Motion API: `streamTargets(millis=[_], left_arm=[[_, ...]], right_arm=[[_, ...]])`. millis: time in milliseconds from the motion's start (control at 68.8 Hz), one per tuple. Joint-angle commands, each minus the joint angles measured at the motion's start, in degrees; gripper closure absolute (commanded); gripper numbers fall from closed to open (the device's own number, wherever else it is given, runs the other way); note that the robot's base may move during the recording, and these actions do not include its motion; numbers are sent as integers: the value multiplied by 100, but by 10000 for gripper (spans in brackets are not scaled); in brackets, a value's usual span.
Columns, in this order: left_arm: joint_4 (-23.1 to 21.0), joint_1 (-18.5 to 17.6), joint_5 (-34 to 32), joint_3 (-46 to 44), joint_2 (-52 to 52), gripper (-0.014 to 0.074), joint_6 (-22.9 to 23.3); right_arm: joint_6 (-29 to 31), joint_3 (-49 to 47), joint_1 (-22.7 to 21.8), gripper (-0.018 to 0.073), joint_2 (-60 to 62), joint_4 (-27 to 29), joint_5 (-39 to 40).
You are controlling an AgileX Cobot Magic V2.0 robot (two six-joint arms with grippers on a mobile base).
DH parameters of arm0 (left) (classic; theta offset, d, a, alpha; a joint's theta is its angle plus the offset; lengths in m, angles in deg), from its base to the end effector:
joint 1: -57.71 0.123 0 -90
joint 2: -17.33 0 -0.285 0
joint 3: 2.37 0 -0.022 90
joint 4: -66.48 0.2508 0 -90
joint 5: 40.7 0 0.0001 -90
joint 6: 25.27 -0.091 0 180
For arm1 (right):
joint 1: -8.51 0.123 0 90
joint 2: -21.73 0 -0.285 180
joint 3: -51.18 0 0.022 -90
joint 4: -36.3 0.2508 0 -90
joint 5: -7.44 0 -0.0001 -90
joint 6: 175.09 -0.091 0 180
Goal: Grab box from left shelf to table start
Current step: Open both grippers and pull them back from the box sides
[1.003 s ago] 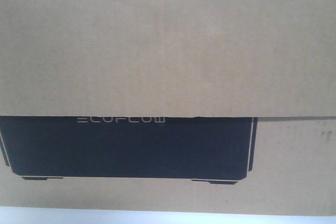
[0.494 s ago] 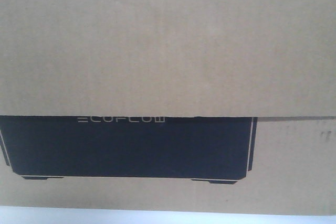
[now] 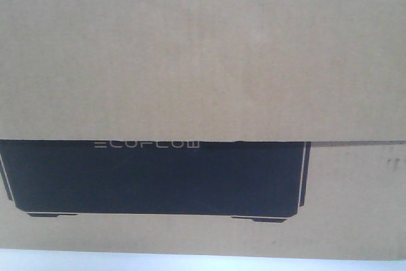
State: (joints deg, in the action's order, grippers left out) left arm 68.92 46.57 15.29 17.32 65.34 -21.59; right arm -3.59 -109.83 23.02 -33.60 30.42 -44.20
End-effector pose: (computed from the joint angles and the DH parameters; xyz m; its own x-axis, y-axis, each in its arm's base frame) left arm 0.1072 -0.0178 0.3999 -0.5501 0.0672 -0.8324 0.1422 0.9897 -0.0141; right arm 0.1440 0.0297 0.3932 -0.5802 -0.0632 -0.8120 -0.1382 0.9902 0.0216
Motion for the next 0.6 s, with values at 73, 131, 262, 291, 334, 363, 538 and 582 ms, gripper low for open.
streamTargets(millis=[73,131,262,291,334,363,538,582], left_arm=[[2,-42,-581,1010,-1150,389,-26],[-8,-42,-581,1353,-1525,452,-26],[-10,-42,-602,2004,-2347,632,-26],[-21,-42,-602,2178,-2613,688,-26],[-45,-42,-629,2357,-2926,688,-26],[-45,-42,-675,2453,-3104,683,-26],[-45,-42,-1414,3019,-4178,686,-26],[-45,-42,-1628,3126,-4193,686,-26]], right_arm=[[58,1106,-26,381,1151,-57,967],[58,1501,-26,432,1527,-57,1071],[58,2313,-26,500,2390,-57,1409],[58,2555,-26,501,2679,-57,1506],[58,2806,-26,501,2961,-57,1632],[58,2934,-26,501,3188,-57,1712],[58,3537,-26,501,4139,-57,2316],[58,3640,-26,501,4285,-63,2493]])
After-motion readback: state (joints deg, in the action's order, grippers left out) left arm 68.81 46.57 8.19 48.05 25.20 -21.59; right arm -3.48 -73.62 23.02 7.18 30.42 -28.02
